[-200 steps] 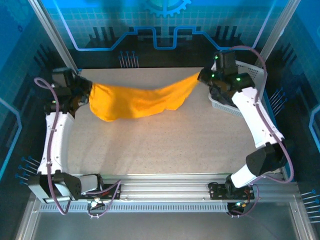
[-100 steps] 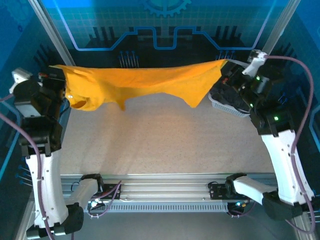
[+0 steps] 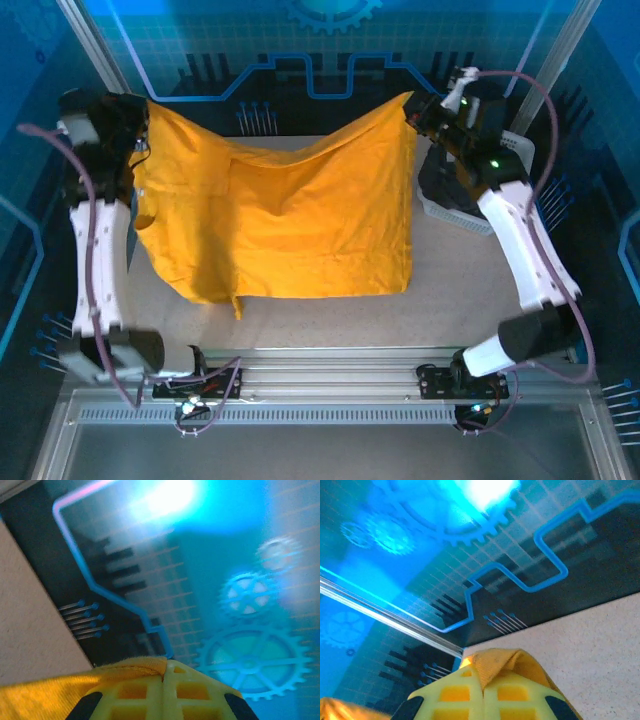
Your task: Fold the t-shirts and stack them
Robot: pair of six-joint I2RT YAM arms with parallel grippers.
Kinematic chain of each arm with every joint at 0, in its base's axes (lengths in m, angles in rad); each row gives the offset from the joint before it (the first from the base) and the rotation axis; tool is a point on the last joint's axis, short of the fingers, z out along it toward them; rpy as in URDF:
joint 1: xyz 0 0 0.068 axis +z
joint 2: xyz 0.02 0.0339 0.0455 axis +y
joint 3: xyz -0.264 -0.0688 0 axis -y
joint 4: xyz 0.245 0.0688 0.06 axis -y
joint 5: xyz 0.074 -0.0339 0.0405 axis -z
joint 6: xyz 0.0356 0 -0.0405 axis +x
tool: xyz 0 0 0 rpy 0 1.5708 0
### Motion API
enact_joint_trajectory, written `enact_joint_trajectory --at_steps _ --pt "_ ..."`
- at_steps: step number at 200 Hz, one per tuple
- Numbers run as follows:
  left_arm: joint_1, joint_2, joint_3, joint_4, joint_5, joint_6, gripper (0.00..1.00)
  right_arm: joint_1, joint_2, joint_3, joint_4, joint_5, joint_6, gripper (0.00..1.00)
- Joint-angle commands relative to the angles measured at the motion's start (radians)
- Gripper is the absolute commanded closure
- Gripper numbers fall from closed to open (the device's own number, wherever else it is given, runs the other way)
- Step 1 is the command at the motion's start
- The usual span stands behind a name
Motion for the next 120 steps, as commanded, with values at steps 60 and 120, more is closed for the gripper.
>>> enact_joint_trajectory --at_steps 60,120 --pt "0.081 0.245 0.455 0.152 0.309 -0.094 1.0 -0.095 0.235 0.446 0.021 -0.078 0.042 1.0" --pt "0.084 -0.092 0.074 -0.035 0.15 -0.044 1.0 -0.131 0.031 0.264 -0.276 0.015 0.023 1.0"
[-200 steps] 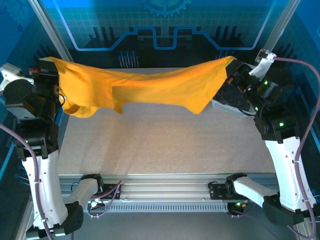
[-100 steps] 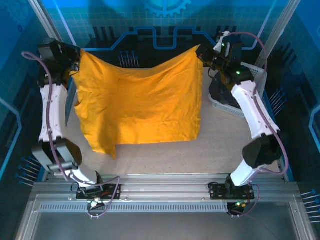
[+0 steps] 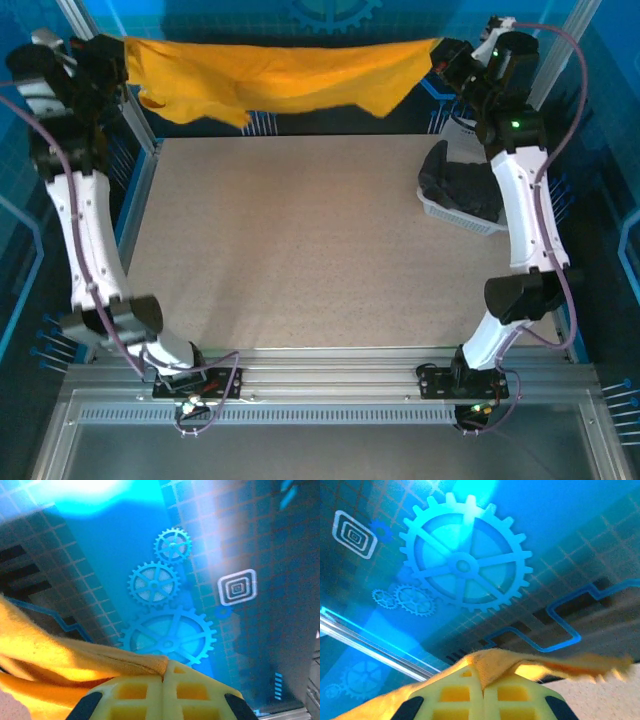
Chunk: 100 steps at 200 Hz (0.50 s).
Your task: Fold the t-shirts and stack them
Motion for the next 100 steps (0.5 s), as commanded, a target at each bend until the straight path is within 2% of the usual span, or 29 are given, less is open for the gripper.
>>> enact_joint_trajectory --at_steps 1,17,37,41,56,69,81,100 --pt "0.004 -0.165 -0.249 -0.084 -0.097 0.024 1.0 -0.002 -0.129 -0.135 -0.189 0.053 -0.009 1.0" --pt "0.007 -0.276 -0.5 -0.143 -0.159 -0.002 1.0 0.027 -0.236 -0.338 -0.248 0.1 0.002 1.0" --pt "0.007 -0.345 -0.727 -0.195 -0.189 0.061 0.88 0.063 -0.336 -0.602 -0.325 0.147 0.041 1.0" --pt "0.007 -0.348 -0.765 -0.207 -0.194 0.075 0.83 0.068 -0.349 -0.652 -0.34 0.154 0.049 0.96" --pt "0.007 -0.34 -0.884 -0.251 -0.198 0.13 0.59 0.072 -0.376 -0.829 -0.355 0.155 0.081 0.72" --pt "0.006 -0.324 -0.966 -0.266 -0.19 0.174 0.48 0.074 -0.374 -0.926 -0.363 0.142 0.092 0.6" --pt "-0.002 -0.312 -1.018 -0.274 -0.197 0.209 0.44 0.091 -0.363 -0.96 -0.38 0.168 0.07 0.56" --pt "-0.033 -0.302 -1.067 -0.286 -0.196 0.243 0.44 0.144 -0.322 -0.953 -0.386 0.224 -0.005 0.56"
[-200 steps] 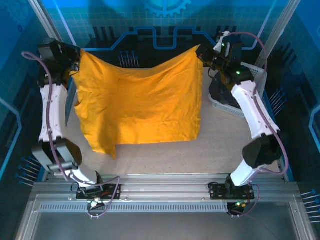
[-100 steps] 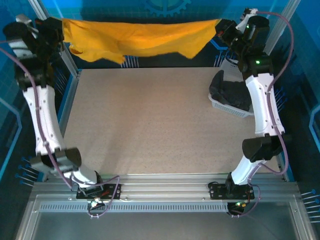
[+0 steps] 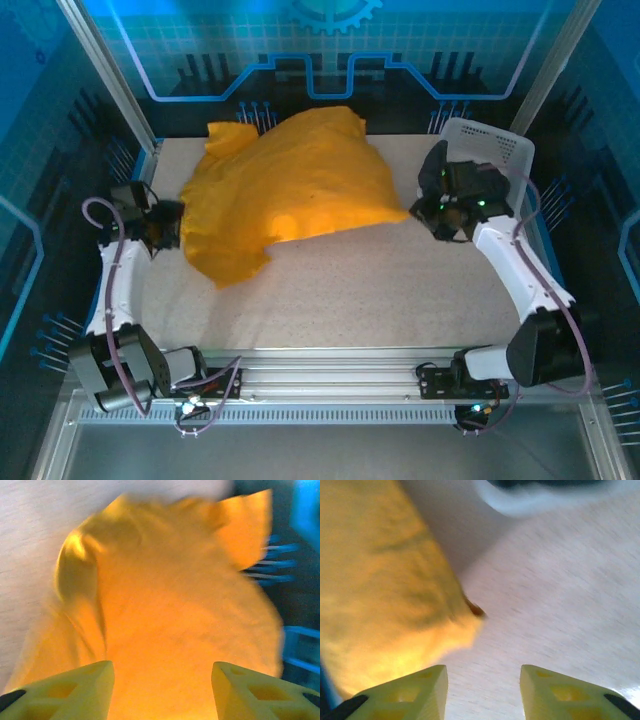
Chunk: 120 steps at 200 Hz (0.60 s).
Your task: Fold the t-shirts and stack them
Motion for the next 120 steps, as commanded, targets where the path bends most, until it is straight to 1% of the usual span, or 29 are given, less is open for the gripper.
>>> enact_joint_trajectory --at_steps 1,14,24,36,46,54,64,79,88,99,120 --pt "-0.033 -0.024 -0.03 -0.041 -0.018 0.1 0.44 0.068 0.016 0.021 -0.039 0.08 -0.063 0.56" --pt "-0.068 -0.01 -0.047 -0.056 -0.014 0.126 0.46 0.122 0.06 0.044 -0.028 0.11 -0.112 0.58" --pt "-0.091 0.002 -0.07 -0.063 -0.007 0.131 0.49 0.167 0.106 0.066 -0.007 0.123 -0.149 0.6" --pt "-0.106 0.025 -0.108 -0.046 0.023 0.118 0.54 0.212 0.183 0.097 0.03 0.105 -0.185 0.64" --pt "-0.114 0.043 -0.133 -0.028 0.026 0.103 0.56 0.236 0.262 0.133 0.056 0.08 -0.2 0.68" --pt "-0.115 0.064 -0.15 0.004 0.026 0.097 0.6 0.253 0.329 0.169 0.08 0.052 -0.212 0.7" --pt "-0.115 0.114 -0.146 0.049 0.028 0.099 0.68 0.274 0.418 0.225 0.105 0.019 -0.23 0.72" --pt "-0.115 0.232 -0.092 0.049 0.054 0.107 0.78 0.288 0.563 0.335 0.065 0.003 -0.224 0.75" --pt "-0.129 0.299 -0.056 0.037 0.068 0.123 0.8 0.277 0.641 0.386 0.026 -0.022 -0.198 0.76" --pt "-0.155 0.347 -0.033 0.028 0.056 0.138 0.8 0.265 0.713 0.438 -0.026 -0.03 -0.169 0.78" --pt "-0.196 0.39 -0.039 0.021 0.02 0.156 0.8 0.258 0.766 0.469 -0.067 -0.007 -0.16 0.78"
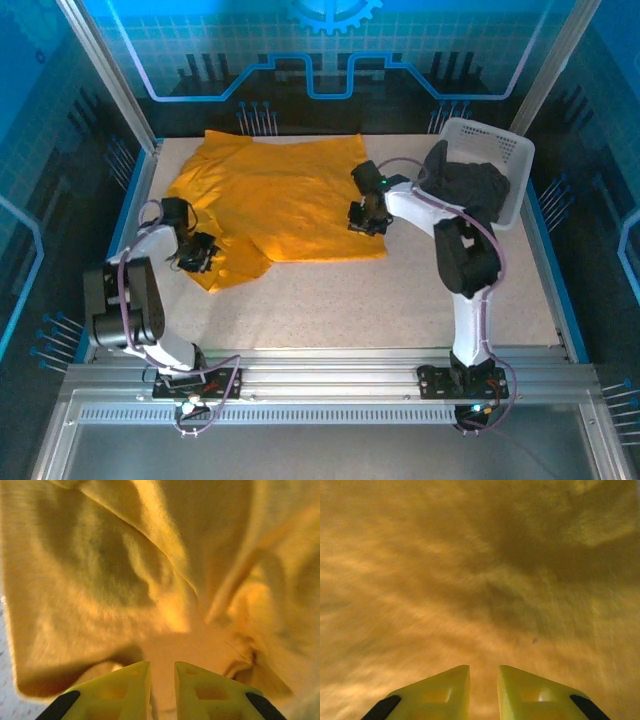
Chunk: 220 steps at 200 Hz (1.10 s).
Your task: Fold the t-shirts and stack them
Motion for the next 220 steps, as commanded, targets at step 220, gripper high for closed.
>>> enact_joint_trajectory --at_steps 220 --pt "-0.093 -0.67 -0.271 -0.433 -0.052 -0.074 0.58 -0.198 -0.46 -0.424 -0.208 0.041 -0.065 0.65"
